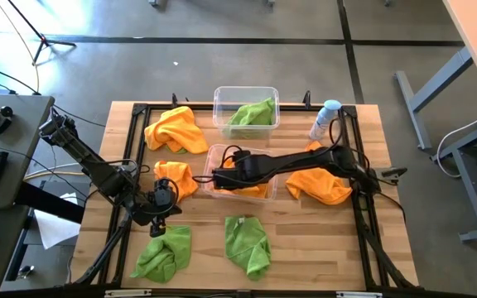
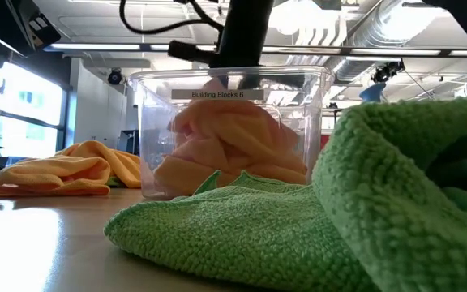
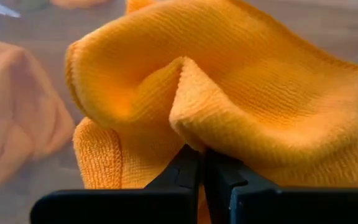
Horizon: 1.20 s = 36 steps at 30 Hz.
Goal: Sort microfiber towel by color & place in baskets
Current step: Put the orange microfiber towel into the bottom transparent bin
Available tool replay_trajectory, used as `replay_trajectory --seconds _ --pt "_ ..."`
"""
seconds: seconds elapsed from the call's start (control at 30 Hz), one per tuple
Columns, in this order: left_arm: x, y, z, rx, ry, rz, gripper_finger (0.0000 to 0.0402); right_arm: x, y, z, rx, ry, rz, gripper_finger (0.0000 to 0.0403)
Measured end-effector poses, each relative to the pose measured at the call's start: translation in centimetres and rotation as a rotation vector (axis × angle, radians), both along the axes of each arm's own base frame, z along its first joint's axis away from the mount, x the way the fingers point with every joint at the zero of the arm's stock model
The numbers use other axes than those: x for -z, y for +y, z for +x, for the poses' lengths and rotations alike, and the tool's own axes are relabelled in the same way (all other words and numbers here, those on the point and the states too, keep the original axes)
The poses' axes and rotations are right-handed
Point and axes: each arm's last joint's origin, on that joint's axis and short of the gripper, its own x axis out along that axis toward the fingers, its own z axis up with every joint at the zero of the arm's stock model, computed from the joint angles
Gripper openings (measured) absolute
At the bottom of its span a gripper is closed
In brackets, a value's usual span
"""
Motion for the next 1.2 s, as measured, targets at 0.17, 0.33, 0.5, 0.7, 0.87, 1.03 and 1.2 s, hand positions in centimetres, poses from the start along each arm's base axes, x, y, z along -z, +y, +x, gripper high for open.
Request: replay_trajectory --seconds 0.17,0.33,0.5,0.7,0.87,1.03,1.2 --pt "0.0 0.0 0.0 -0.001 -0.001 0.001 0.0 1.6 -0.4 0.5 0.018 0.036 0.04 0.0009" --pt "0.0 0.0 0.0 -0.003 -0.002 0.003 0.0 3.8 -1.3 1.0 0.03 0.089 0.095 0.0009" --pt "0.0 0.0 0.0 -0.003 -0.003 0.003 0.0 5.1 -1.6 1.4 0.036 0.118 0.126 0.0009" --pt "0.0 0.0 0.0 -0.004 -0.004 0.003 0.0 5.6 -1.8 1.5 0.032 0.136 0.143 0.0009" --pt "0.0 0.0 0.0 -0.004 -0.004 0.004 0.0 4.5 -1.6 1.1 -0.011 0.136 0.113 0.0009" --pt "0.0 0.0 0.0 -0.004 -0.004 0.004 0.0 1.6 -0.9 0.1 -0.03 0.093 0.103 0.0011" --pt "0.0 0.0 0.0 -0.004 -0.004 0.004 0.0 -0.9 0.1 -1.3 -0.026 0.078 0.027 0.0037"
